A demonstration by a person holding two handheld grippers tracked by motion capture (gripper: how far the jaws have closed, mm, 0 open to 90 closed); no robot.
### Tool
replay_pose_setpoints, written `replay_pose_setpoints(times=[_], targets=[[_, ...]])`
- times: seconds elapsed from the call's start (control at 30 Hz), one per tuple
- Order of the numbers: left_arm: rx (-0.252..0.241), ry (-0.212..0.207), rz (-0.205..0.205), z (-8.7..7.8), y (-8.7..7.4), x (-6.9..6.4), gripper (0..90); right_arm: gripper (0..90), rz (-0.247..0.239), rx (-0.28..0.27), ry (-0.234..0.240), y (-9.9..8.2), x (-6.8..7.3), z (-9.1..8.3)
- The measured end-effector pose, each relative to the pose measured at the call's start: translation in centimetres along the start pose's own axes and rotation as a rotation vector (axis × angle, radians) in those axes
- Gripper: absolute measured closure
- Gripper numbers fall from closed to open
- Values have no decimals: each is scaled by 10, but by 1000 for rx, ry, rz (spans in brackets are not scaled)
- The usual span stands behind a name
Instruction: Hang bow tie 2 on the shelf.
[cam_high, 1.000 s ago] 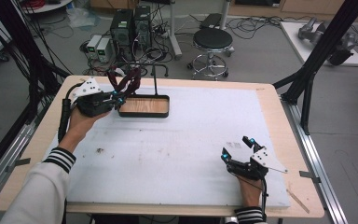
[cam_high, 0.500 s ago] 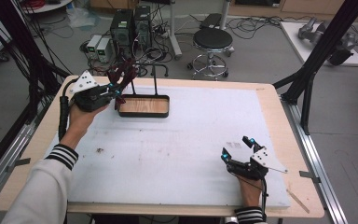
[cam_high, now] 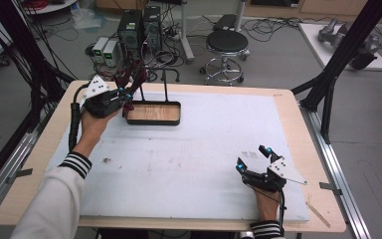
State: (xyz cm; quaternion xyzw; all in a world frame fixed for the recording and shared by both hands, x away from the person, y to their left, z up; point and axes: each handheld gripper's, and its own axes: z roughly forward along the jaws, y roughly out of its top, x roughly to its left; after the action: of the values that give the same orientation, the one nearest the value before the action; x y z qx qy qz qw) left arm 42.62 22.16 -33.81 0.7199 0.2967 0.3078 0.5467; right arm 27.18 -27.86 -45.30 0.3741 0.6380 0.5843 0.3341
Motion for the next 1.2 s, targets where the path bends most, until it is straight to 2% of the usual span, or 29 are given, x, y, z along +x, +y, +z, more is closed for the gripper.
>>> replay_pose_setpoints(times=[0.13, 0.33, 0.7, 0.93, 1.2], targets=[[11, 23, -4, 5, -2, -1, 820, 92, -7, -4, -1, 0, -1, 0], [26, 37, -19, 11, -6, 0, 820, 92, 1, 1, 1, 0, 0, 0], [94, 62, -29, 22, -14, -1, 820, 92, -8, -4, -2, 0, -1, 0], [122, 96, -45, 27, -17, 0, 820, 92, 0, 0, -1, 0, 0, 0], [138, 100, -55, 32, -17, 0, 821, 92, -2, 1, -2, 0, 0, 0]])
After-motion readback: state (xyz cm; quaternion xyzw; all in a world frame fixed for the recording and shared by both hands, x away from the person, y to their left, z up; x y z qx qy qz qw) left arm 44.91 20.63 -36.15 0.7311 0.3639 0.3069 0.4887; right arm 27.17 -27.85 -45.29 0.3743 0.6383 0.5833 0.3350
